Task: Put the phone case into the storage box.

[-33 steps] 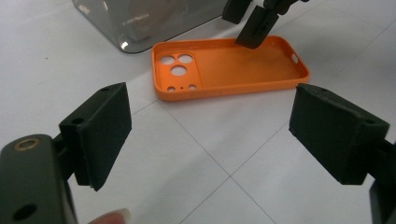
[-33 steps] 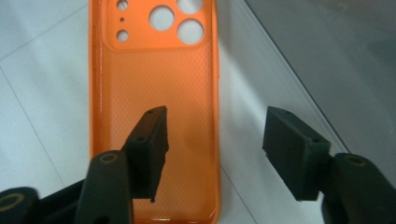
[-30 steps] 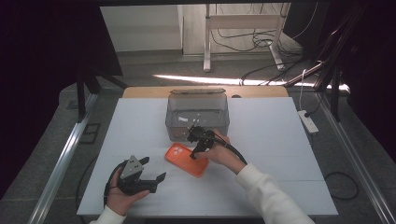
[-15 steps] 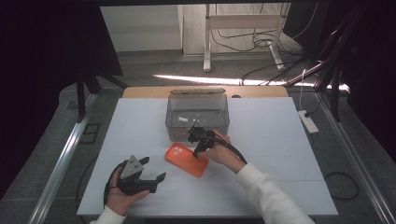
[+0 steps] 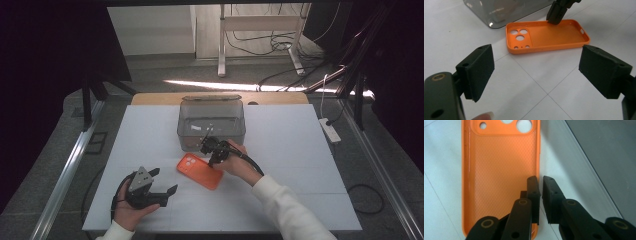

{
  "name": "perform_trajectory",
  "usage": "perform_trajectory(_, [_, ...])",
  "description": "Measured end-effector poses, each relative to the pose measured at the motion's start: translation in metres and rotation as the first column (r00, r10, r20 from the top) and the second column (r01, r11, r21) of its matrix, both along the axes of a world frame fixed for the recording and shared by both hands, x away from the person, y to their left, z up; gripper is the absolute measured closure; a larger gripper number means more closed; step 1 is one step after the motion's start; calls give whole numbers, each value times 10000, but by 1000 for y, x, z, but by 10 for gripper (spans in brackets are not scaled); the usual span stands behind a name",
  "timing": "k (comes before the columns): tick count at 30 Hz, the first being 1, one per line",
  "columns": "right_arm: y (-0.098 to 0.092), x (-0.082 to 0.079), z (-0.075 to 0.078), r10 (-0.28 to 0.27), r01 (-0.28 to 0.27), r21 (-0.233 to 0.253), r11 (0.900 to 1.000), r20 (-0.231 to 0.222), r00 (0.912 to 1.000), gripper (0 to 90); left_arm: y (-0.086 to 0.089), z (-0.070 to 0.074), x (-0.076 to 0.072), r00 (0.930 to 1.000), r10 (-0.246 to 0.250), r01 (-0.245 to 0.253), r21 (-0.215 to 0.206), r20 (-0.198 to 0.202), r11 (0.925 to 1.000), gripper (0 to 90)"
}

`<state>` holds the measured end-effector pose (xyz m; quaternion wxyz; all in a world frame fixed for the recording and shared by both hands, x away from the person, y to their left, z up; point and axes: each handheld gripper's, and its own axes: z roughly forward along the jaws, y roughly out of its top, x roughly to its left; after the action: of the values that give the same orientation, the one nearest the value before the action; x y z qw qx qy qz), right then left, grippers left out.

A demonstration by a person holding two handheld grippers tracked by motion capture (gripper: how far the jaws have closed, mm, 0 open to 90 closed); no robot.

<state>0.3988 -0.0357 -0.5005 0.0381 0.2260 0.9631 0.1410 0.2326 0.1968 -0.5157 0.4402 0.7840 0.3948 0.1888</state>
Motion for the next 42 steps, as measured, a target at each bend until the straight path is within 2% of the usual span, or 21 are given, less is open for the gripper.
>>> perform_trajectory(4, [1,-1,0,30,-30,-55,10000,34,10000,880,0,0,0,10000,-4,4,18,8,10000,138])
perform_trajectory(12, [2,-3,0,-247,247,-113,9996,16,9997,893,0,0,0,10000,-1,1,-5,-6,10000,138])
perform_trajectory(13, [2,-3,1,-421,421,-127,9990,-26,9991,895,0,0,0,10000,-1,1,-5,-6,10000,138])
perform_trajectory(21, [1,-3,1,-552,552,-85,9984,-62,9985,898,0,0,0,10000,5,-5,-2,-11,10000,137])
perform_trajectory(27, [0,-3,4,-467,467,63,9989,63,9989,899,0,0,0,10000,6,-6,1,-11,10000,137])
perform_trajectory(42, [-10,-8,22,-161,133,604,9981,446,9989,900,0,-1,0,10000,5,-5,25,-68,10000,137])
